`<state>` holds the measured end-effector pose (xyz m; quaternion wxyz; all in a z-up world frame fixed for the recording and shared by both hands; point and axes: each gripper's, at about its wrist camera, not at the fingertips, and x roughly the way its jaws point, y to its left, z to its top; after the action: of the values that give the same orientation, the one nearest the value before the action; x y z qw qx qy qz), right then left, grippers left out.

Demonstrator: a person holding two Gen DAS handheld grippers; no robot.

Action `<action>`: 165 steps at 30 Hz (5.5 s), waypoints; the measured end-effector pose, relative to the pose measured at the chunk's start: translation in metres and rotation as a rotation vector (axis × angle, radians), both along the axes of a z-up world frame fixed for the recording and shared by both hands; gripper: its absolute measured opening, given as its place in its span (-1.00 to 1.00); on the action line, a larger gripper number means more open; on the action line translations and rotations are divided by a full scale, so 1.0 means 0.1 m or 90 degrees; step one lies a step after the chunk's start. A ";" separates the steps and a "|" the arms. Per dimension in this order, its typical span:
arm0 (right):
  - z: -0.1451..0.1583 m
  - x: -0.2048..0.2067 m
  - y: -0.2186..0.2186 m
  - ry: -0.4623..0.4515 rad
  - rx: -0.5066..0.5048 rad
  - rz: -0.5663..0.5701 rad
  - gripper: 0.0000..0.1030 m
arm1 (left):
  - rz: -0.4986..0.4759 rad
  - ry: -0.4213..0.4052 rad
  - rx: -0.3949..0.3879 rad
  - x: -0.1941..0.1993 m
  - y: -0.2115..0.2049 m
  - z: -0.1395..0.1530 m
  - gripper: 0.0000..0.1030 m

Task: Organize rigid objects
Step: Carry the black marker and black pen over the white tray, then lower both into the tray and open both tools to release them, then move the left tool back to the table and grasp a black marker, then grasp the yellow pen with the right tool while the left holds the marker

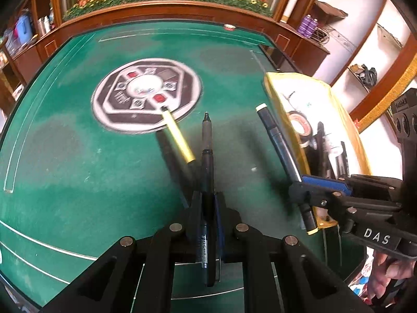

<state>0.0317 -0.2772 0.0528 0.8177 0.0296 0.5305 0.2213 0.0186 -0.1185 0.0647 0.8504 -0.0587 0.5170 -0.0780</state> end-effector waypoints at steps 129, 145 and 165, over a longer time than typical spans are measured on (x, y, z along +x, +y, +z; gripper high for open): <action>0.23 -0.11 -0.36 -0.065 -0.015 -0.069 -0.29 | 0.125 0.038 -0.043 0.01 0.26 -0.05 -0.13; 0.15 -0.15 -0.51 -0.054 -0.026 -0.089 -0.28 | 0.141 0.096 -0.003 0.29 0.28 -0.44 -0.13; -0.02 0.38 0.58 0.015 -0.013 0.046 -0.29 | 0.137 0.045 0.048 0.01 0.81 -0.49 -0.69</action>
<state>0.0697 -0.2189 0.0511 0.8034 0.0048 0.5427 0.2449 0.0194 -0.0378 0.0157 0.8365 -0.0843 0.5402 0.0355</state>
